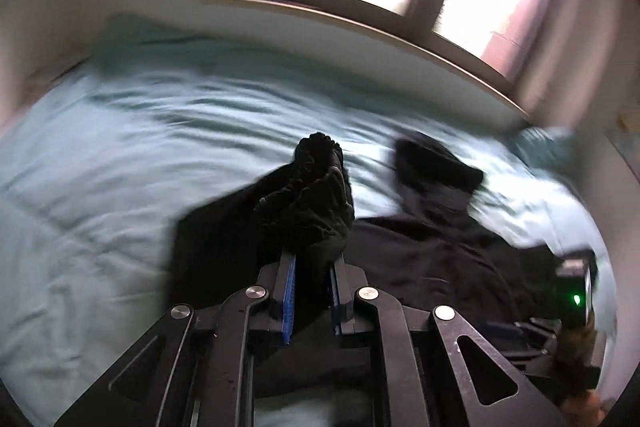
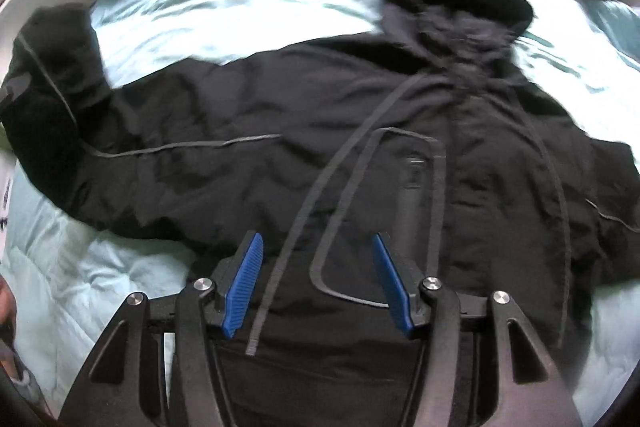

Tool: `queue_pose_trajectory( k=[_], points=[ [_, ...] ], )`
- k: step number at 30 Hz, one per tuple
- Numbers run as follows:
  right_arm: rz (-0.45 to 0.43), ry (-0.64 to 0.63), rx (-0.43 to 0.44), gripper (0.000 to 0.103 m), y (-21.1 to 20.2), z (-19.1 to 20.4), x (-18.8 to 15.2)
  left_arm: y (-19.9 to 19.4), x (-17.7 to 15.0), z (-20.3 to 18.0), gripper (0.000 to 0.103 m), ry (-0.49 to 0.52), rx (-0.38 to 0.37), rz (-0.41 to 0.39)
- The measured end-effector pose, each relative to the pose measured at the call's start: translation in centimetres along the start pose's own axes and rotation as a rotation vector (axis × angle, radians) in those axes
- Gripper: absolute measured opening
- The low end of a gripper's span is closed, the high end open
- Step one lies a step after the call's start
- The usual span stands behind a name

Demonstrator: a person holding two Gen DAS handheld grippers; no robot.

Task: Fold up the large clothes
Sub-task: 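Grasp the sleeve cuff with the left gripper and lift it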

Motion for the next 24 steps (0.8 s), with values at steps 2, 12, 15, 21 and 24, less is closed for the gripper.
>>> queue_pose_trajectory(
  k=[2,12,15,21,24],
  points=[
    [-0.008,0.043,-0.015,0.060,-0.5,-2.2,-0.1,1.6,0.1,-4.1,0.013,0.062,-0.052,0.021],
    [0.012,0.195,-0.081,0.060,-0.6,-11.5,-2.2,11.7,-4.6,-17.9,0.014,0.230,-0.212,0.221],
    [0.031,0.219,-0.101,0.060,-0.1,-13.6,-2.6,16.1,-7.3,-17.3,0.015,0.161,-0.215,0.343],
    [0.062,0.227,-0.100,0.061,0.7,-15.2,-3.2,20.3,-10.8,-15.8,0.016,0.034,-0.340,0.535],
    [0.063,0.231,-0.077,0.066,0.8,-15.0,-3.1,19.5,-10.8,-15.9,0.019,0.043,-0.404,0.553]
  ],
)
Point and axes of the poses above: each gripper's, at about its wrist camera, not at the fingertips, and y roughly the way its jaws point, z to its left, x to its top, the point moved 2 cm from there along y, roughly the way its jaws point, and after that the axes turned 5 degrees about y, right-handed, at the moved point
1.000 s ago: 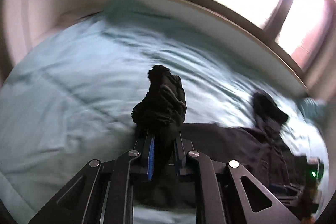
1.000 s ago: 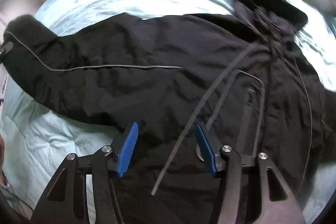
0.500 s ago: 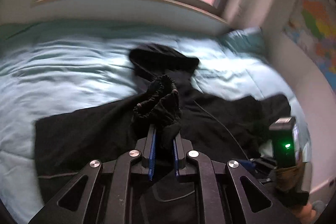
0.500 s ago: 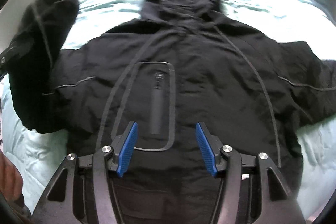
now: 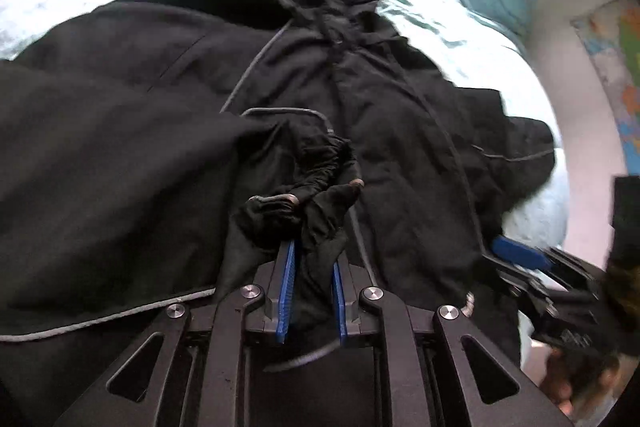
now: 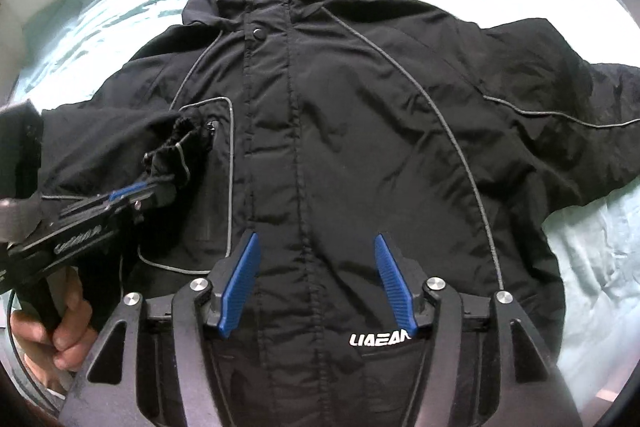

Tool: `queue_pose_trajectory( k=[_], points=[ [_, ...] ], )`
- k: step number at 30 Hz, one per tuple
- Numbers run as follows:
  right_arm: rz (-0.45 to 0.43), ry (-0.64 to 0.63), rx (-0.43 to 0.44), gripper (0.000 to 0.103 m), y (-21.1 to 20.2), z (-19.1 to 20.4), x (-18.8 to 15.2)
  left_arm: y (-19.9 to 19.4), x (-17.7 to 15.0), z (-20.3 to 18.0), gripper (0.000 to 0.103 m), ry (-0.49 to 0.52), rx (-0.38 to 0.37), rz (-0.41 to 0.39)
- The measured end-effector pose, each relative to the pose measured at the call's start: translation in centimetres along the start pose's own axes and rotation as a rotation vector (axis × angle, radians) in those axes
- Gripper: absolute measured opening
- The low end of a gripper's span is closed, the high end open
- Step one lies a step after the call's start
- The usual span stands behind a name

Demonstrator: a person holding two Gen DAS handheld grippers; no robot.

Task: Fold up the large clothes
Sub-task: 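Grasp the sleeve cuff with the left gripper and lift it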

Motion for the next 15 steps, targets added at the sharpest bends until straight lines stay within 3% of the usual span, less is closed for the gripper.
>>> queue_pose_trajectory(
  k=[3,5,6,8,11,14,15],
  points=[
    [-0.019,-0.013,0.035,0.071,-0.6,0.8,0.2,-2.1,-0.5,-0.6,0.032,-0.005,-0.061,0.010],
    [-0.032,-0.024,0.059,0.074,-0.9,1.6,0.4,-4.0,-1.0,-0.7,0.053,-0.027,-0.126,-0.008],
    [-0.035,-0.026,0.065,0.075,-0.9,2.0,0.6,-4.5,-1.0,-0.7,0.068,-0.042,-0.137,-0.016],
    [-0.038,-0.032,0.092,0.076,-1.1,2.8,0.8,-5.8,-1.3,-0.7,0.072,-0.053,-0.146,-0.049],
    [-0.025,-0.057,0.105,0.076,-0.5,4.3,1.0,-8.0,-1.8,-0.2,0.072,-0.060,-0.038,-0.085],
    [0.021,-0.085,0.167,0.076,1.3,6.7,1.0,-10.4,-2.4,1.0,0.072,-0.054,0.175,-0.136],
    [0.038,-0.090,0.182,0.076,2.0,7.5,1.1,-11.1,-2.6,1.4,0.072,-0.059,0.214,-0.142]
  ],
)
Point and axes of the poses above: each gripper's, at about its wrist camera, not at the fingertips, and y roughly the way its jaws point, z to its left, x to its top, the point moved 2 cm from there along y, roughly the way its jaws point, and after that the axes turned 5 degrees about y, right-handed, at the moved point
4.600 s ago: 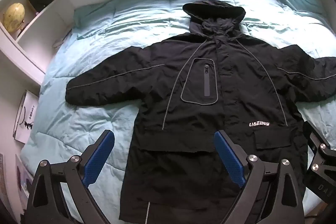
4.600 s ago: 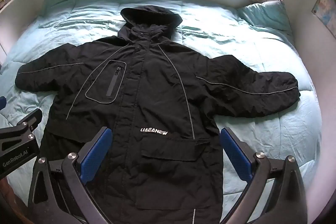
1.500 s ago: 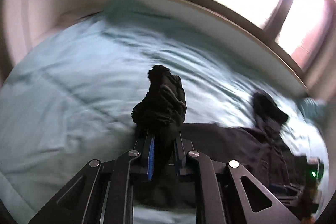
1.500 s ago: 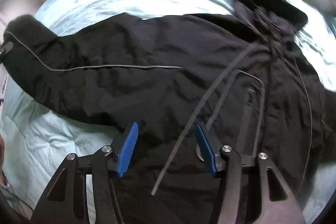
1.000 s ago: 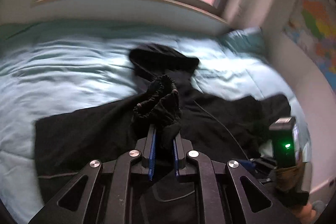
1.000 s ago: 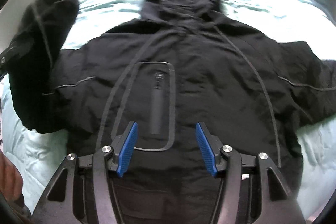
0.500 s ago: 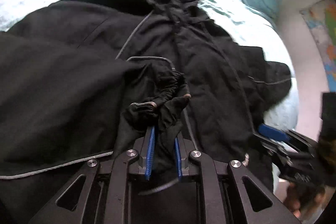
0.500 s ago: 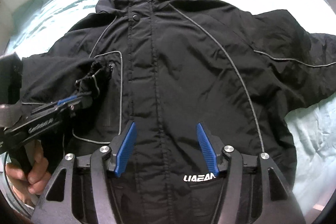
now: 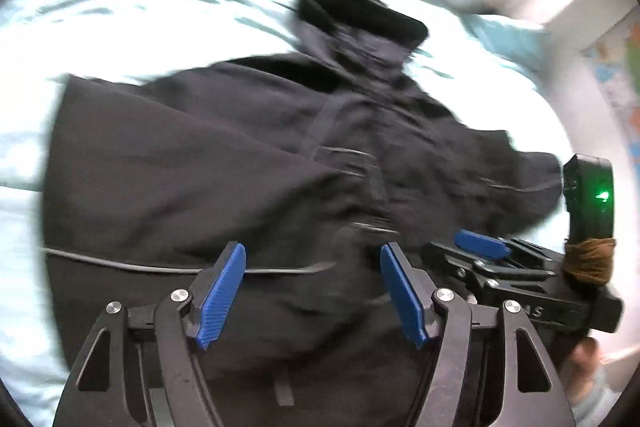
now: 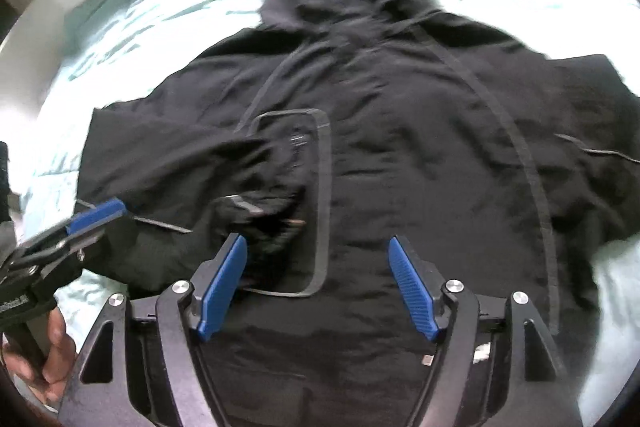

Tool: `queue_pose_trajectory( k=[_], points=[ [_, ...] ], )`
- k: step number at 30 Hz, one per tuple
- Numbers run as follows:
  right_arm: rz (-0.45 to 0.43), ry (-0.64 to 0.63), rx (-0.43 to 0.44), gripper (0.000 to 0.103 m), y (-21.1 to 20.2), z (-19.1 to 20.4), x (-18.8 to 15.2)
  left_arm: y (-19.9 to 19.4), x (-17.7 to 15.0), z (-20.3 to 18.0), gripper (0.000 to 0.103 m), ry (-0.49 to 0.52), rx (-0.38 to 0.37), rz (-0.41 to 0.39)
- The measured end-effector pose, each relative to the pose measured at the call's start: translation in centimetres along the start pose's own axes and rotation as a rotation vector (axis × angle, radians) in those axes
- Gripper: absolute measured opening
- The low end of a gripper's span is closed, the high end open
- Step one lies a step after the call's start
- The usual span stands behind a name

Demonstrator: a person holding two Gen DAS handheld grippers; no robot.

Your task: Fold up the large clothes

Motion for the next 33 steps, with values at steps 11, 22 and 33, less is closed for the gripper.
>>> queue_pose_trajectory(
  k=[11,22,33],
  points=[
    [0.042,-0.040,0.024,0.043,4.8,3.9,0.8,-1.3,0.0,3.8,0.071,-0.046,0.242,0.005],
    [-0.218,0.015,-0.112,0.022,-4.5,-4.1,4.5,-0.5,1.9,-0.2,0.071,0.027,0.249,-0.021],
    [-0.228,0.132,-0.271,0.021,-3.6,-17.1,7.4,7.1,4.0,-3.2,0.072,0.075,0.278,0.056]
  ],
)
Point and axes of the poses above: each gripper's, at about its wrist camera, not at the fingertips, and y roughly the way its jaws point, z to its left, x to its top, the point moved 2 cm from there along y, roughly the way its jaws point, and after that the axes turned 5 degrees about y, right-handed, at the moved point
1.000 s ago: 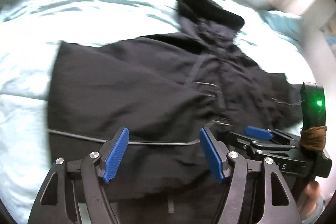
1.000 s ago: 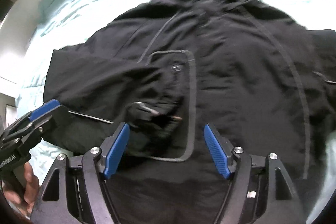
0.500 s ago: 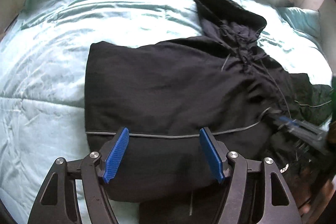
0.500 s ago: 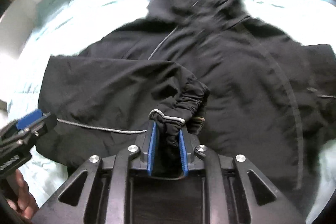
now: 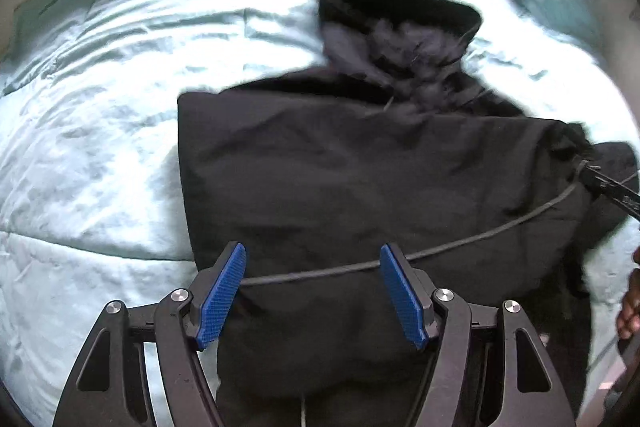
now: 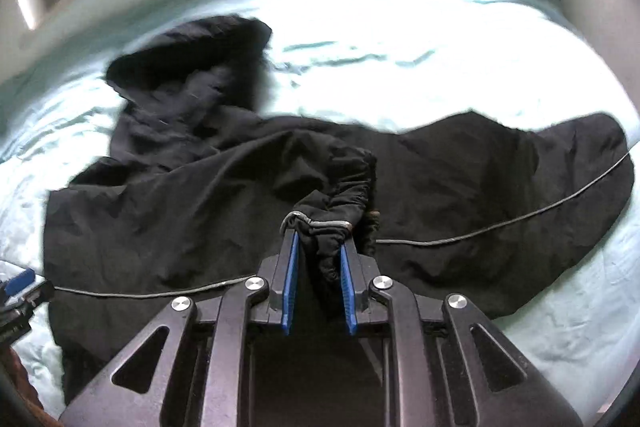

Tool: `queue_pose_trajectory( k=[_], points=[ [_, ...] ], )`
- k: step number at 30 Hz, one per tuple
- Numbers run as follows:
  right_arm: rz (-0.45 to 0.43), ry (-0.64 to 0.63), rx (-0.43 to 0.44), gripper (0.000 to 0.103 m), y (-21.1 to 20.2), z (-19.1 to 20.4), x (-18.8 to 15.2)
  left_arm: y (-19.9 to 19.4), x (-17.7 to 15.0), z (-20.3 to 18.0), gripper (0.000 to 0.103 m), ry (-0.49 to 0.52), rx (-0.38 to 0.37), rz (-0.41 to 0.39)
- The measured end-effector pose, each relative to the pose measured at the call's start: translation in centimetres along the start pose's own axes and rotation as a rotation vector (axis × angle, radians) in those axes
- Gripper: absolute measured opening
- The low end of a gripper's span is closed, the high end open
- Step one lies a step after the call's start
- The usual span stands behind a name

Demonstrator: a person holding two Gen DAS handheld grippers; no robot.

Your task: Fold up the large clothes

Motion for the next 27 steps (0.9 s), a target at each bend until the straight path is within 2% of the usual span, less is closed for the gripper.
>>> queue_pose_trajectory(
  k=[3,5,8,10,11,14,16,19,22,23,25,27],
  points=[
    [0.104,0.009,0.017,0.022,4.8,-1.2,-0.8,4.3,-0.2,0.1,0.071,-0.008,0.055,0.083],
    [0.136,0.014,0.020,0.027,6.6,-2.0,-1.4,5.5,-0.3,0.2,0.072,-0.014,0.060,0.092],
    [0.149,0.028,0.060,0.033,5.8,-2.9,-1.2,4.8,0.1,-0.2,0.072,0.008,0.072,0.093],
    [0.141,0.046,0.066,0.050,4.3,-3.5,-0.8,3.7,0.3,-0.5,0.072,0.018,0.073,0.079],
    [0.109,0.059,0.064,0.053,2.5,-3.9,-0.5,3.0,0.3,-0.5,0.072,0.015,0.073,0.071],
    [0.020,0.035,0.090,0.054,-1.3,-3.3,0.0,0.0,0.4,-0.5,0.072,-0.024,0.037,0.009],
    [0.002,-0.019,0.111,0.054,-2.1,-1.6,-0.1,-1.1,0.4,-0.6,0.072,-0.042,0.048,-0.019],
    [0.050,-0.128,0.099,0.054,0.3,2.2,-1.3,-0.2,-0.1,-0.5,0.072,-0.055,0.105,0.018],
    [0.162,-0.143,0.082,0.053,4.7,2.4,-3.5,2.7,-2.1,0.9,0.072,-0.100,0.075,0.113],
    [0.206,-0.134,0.070,0.052,6.3,2.2,-4.3,2.8,-2.4,1.0,0.072,-0.096,0.069,0.118],
    [0.209,-0.130,0.067,0.051,6.6,2.1,-4.5,1.4,-2.8,0.6,0.071,-0.066,0.076,0.106],
    [0.216,-0.124,0.073,0.051,4.9,2.1,-4.1,-0.6,-3.0,0.2,0.071,-0.047,0.081,0.091]
  ],
)
Point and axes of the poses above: each gripper's, at about its wrist camera, not at the fingertips, and y roughly the way its jaws point, z to its left, x to its top, the point moved 2 cm from there along y, roughly the way its jaws point, and after that the axes turned 5 degrees about y, right-handed, at the moved point
